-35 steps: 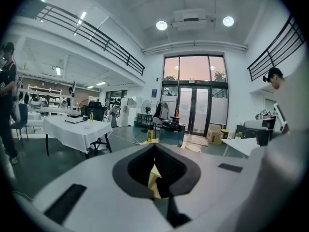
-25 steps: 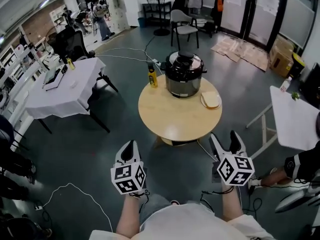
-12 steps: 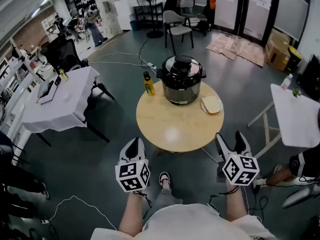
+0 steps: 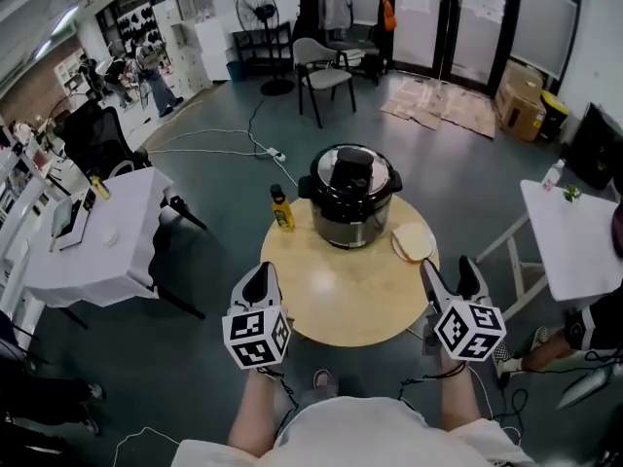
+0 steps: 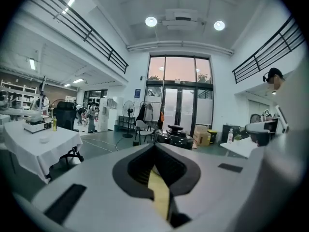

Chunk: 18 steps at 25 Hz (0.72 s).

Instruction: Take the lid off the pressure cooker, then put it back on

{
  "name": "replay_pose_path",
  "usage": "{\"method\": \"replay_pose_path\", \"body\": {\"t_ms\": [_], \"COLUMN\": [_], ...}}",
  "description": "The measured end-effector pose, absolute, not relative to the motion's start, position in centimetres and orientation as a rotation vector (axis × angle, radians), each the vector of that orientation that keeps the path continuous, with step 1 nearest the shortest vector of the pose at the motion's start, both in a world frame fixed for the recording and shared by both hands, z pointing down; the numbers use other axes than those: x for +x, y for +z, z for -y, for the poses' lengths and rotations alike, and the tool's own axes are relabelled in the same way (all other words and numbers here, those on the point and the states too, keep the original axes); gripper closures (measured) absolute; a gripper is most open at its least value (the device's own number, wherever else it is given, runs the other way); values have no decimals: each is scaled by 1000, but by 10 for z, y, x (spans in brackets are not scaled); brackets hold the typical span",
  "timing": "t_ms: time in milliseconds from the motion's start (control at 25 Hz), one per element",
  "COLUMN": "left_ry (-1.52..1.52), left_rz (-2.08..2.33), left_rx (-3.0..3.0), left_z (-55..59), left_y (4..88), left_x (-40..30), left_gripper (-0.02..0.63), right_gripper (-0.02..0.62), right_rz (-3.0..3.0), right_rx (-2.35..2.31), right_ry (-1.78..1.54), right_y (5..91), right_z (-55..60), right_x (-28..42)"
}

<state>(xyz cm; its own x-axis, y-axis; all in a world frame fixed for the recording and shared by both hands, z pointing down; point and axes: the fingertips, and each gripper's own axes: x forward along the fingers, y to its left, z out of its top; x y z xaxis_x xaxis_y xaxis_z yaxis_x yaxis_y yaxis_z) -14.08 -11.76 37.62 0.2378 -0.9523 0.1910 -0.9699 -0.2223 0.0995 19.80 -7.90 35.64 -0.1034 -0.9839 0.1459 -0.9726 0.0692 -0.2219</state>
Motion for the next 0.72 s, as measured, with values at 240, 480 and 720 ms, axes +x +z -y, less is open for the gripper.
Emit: {"method": "replay_pose_path", "body": {"t_ms": [240, 480, 720], "left_ry": [138, 133, 139], "left_rz": [1746, 1702, 1699], "left_rx": [2375, 2390, 2343], "left_z": [190, 238, 256], "left_y": [373, 378, 393], "left_x": [-144, -144, -136], "left_gripper": [615, 616, 615], "right_gripper": [209, 210, 212], "right_rz": [-2181, -2164, -2208], "right_rx": [-2141, -2175, -2173], "right_ry": [-395, -416, -413], "right_y": [352, 359, 358], "right_z": [130, 159, 186], "right_x": [194, 188, 196]}}
